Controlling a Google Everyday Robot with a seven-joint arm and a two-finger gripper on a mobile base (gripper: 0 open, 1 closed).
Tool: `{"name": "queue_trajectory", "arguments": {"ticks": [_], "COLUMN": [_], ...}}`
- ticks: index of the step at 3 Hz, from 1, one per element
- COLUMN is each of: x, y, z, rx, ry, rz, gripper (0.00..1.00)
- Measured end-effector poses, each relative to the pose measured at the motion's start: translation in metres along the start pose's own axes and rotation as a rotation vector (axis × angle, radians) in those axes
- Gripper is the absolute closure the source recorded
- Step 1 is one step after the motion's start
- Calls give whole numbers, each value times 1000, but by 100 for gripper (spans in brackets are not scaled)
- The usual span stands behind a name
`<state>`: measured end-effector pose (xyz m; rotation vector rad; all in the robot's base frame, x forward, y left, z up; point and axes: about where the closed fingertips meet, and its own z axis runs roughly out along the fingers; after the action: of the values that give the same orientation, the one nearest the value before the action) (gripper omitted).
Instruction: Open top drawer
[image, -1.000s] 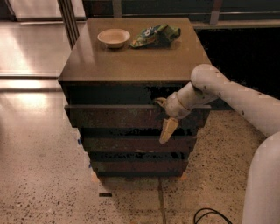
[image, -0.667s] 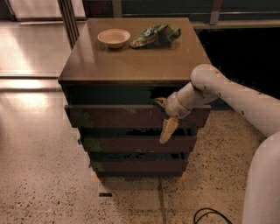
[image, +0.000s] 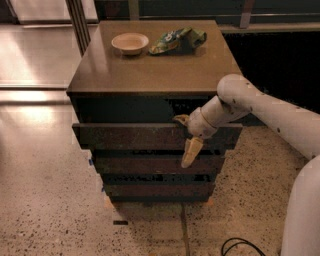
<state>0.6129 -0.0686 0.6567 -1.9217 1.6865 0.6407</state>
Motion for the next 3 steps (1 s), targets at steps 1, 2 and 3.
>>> {"name": "queue_trajectory", "arguments": {"ticks": [1, 2, 3], "x": [0, 0, -2], "y": [0, 11, 12], "z": [0, 8, 4], "rx": [0, -3, 4], "ry": [0, 2, 1], "rz": [0, -3, 0], "gripper": [0, 0, 0]}}
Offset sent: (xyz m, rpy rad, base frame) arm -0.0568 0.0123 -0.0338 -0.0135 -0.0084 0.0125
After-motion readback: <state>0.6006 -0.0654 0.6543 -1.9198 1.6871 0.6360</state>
